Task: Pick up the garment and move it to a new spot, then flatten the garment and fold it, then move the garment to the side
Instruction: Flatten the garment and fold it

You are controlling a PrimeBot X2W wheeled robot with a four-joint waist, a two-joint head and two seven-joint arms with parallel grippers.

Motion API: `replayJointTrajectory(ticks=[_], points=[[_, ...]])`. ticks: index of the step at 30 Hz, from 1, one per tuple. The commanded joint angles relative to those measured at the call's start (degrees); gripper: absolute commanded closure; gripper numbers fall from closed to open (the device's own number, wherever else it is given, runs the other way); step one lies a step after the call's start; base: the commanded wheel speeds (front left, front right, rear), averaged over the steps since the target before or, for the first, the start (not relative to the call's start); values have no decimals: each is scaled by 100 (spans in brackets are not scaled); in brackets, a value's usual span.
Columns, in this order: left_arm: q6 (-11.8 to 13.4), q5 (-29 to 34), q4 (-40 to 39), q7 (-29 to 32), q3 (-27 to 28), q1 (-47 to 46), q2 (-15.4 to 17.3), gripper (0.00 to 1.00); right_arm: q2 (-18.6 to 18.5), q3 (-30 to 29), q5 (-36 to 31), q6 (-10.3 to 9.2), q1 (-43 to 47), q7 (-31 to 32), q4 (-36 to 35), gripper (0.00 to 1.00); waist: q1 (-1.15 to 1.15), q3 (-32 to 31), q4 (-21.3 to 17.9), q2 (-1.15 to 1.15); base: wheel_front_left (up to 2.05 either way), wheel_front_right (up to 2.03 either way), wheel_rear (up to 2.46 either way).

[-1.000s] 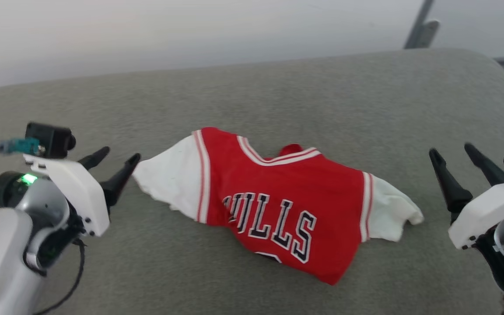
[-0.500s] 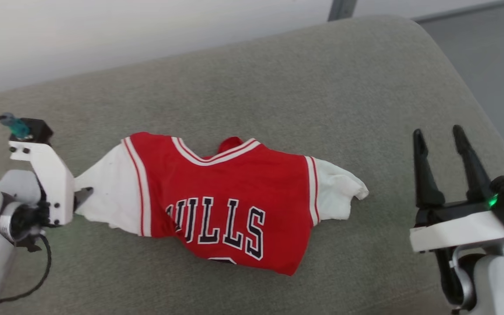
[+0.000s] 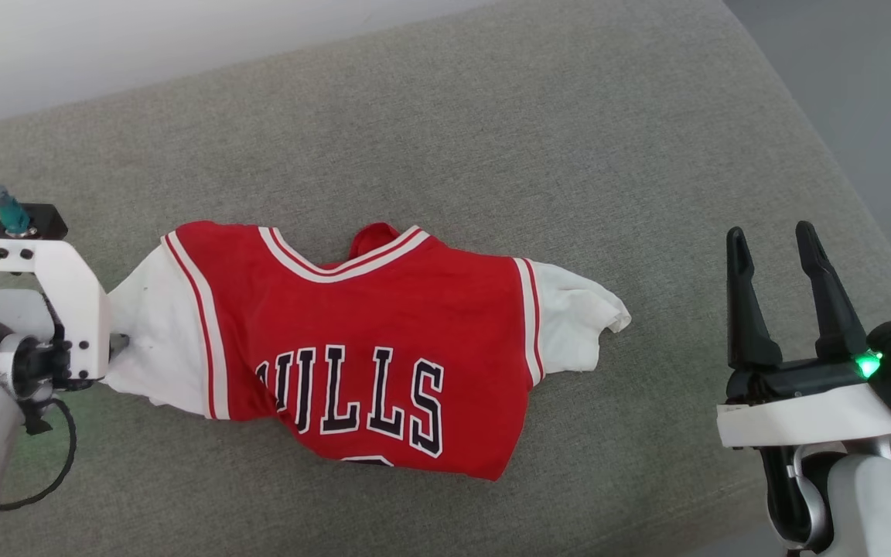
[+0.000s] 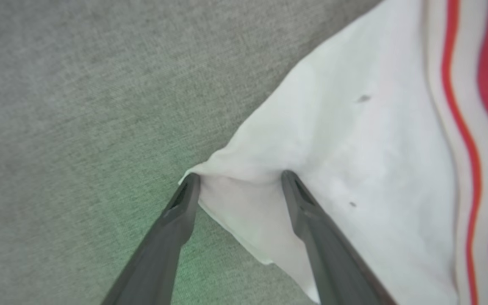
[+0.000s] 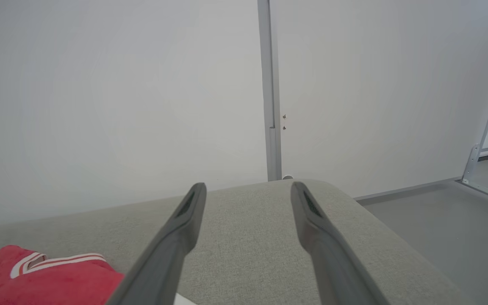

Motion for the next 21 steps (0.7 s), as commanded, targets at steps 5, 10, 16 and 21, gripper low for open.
replayJointTrajectory(ticks=[5,10,16,21], points=[[35,83,693,173,-262,249,-264,38,16,31,74,-4,-129,-126,31,0,0,113,31,-1,0,0,0],[-110,-115,867,91,-155,168,-358,100,14,-38,47,-4,-184,-147,90,0,0,92,111,-1,0,0,0],[-200,-235,722,-93,4,69,-182,100,13,-240,-29,-3,-97,-113,136,0,0,-33,339,-1,0,0,0],[-132,-306,368,-234,176,160,133,100,12,-414,-123,-4,-29,26,128,0,0,-166,623,-1,0,0,0]])
